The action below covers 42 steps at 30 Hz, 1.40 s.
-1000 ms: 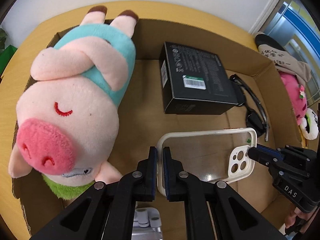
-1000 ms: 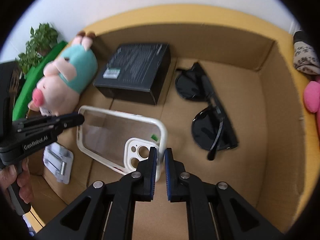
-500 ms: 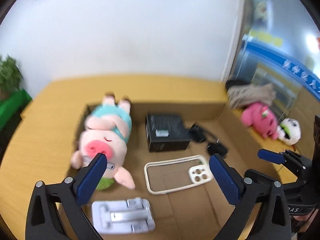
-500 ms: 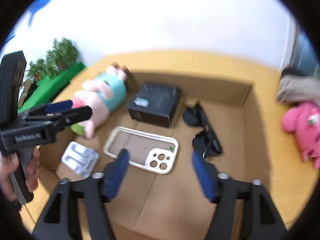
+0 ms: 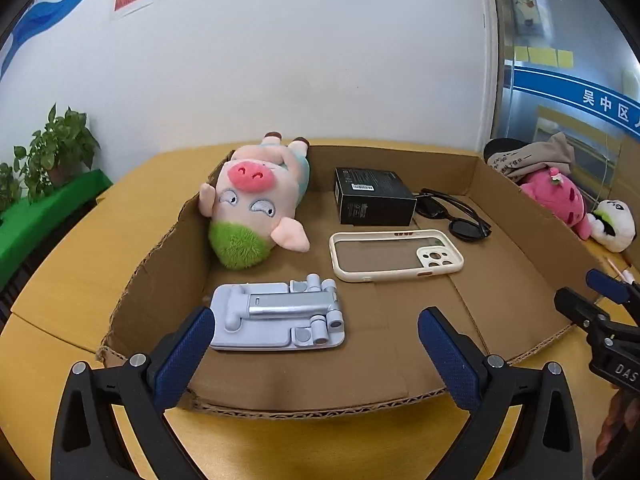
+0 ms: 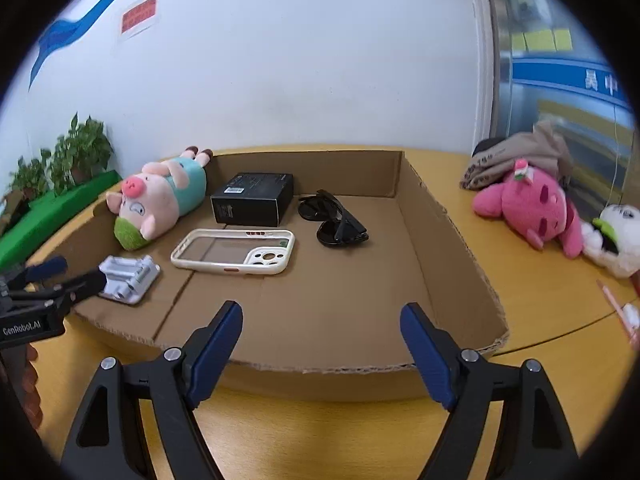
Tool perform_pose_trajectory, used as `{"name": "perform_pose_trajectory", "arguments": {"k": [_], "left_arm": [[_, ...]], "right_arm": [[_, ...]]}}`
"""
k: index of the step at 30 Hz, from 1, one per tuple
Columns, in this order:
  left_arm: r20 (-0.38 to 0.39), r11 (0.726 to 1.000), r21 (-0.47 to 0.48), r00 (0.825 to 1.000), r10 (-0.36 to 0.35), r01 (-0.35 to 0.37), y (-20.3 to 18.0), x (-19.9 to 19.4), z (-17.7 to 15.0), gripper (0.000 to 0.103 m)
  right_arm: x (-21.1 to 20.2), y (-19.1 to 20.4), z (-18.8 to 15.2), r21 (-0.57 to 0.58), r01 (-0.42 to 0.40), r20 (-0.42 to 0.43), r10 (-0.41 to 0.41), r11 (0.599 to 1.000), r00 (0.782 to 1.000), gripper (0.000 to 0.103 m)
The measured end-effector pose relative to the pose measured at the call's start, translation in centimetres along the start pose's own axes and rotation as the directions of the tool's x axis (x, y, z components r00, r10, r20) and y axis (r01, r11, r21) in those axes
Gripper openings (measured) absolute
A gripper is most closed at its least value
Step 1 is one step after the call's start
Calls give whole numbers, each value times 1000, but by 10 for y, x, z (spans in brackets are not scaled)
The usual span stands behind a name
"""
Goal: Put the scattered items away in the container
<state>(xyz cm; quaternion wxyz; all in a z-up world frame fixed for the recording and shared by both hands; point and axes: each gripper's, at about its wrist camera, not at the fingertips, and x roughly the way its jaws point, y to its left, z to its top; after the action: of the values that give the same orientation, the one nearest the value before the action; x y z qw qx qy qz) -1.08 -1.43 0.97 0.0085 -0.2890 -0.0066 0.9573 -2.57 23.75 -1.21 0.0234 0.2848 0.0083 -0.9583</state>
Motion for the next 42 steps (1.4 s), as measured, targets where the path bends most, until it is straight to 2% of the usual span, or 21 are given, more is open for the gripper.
{"name": "perform_pose_trajectory", "arguments": {"k": [3,7,12,16,42], "left_arm": [[76,1000,5,997,-9,9,1,-1,-10,103],[64,1000,-10,998,-28,29,3,1,-10,103],[55,998,-21,997,-50,51,5,3,-7,103],[51,998,-27,997,-61,62,5,3,-7,103],[44,997,-41,997,-69,71,5,3,-9,103]], "right_arm": [[-2,1,-4,2,-16,25,16,1000,1000,83],[-7,2,-13,-10,-17,85,18,1000,996,84],[-6,2,-13,-2,-13,85,13,1000,996,85],[-6,2,-13,-10,-54,82,55,998,995,93],[-6,2,-12,-14,-54,82,55,998,995,93]]}}
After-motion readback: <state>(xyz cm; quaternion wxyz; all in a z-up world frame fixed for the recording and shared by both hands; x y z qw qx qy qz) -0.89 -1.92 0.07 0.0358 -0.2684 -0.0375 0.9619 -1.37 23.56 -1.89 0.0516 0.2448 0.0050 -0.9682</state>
